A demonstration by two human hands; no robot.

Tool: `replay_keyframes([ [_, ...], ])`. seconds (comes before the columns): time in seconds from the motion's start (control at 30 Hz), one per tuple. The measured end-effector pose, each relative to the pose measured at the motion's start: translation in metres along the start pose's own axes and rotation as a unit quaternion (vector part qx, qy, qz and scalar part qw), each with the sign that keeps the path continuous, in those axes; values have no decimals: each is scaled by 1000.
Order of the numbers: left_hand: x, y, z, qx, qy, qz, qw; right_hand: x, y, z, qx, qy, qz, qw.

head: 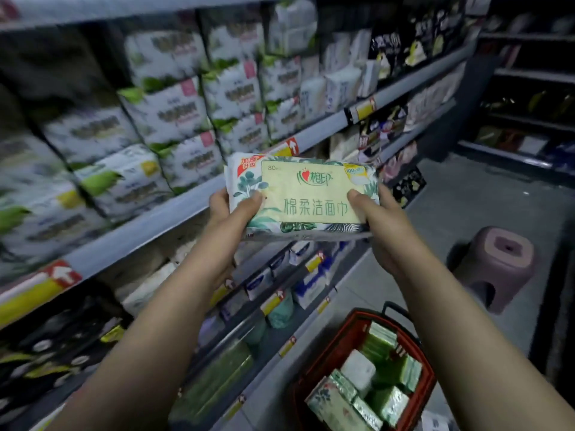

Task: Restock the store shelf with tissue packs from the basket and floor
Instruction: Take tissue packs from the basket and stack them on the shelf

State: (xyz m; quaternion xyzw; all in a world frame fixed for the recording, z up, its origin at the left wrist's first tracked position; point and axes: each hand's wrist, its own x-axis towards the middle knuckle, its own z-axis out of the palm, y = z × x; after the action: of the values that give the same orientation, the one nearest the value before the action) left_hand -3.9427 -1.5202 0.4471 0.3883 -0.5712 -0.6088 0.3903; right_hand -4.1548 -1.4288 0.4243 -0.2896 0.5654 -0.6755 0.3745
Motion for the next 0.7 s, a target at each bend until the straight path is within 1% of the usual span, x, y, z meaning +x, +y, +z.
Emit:
replay_keyframes([
  [0.07, -14, 33, -16, 8, 24, 35, 999, -8, -26, 23, 3, -32, -20, 999],
  [0.2, -45, 85, -48, 46, 73, 110, 990, -24, -68, 67, 29, -54, -60, 996],
  [0.37, -82, 139, -99, 63, 123, 187, 973, -54, -105, 131, 49, -101, -109, 988],
  [0.47, -105, 165, -134, 68, 134, 212, 966, -71, -120, 171, 51, -131, -143, 980],
  [0.7, -166, 208, -208, 97, 165, 245, 950, -122, -148, 256, 62, -187, -180, 964],
])
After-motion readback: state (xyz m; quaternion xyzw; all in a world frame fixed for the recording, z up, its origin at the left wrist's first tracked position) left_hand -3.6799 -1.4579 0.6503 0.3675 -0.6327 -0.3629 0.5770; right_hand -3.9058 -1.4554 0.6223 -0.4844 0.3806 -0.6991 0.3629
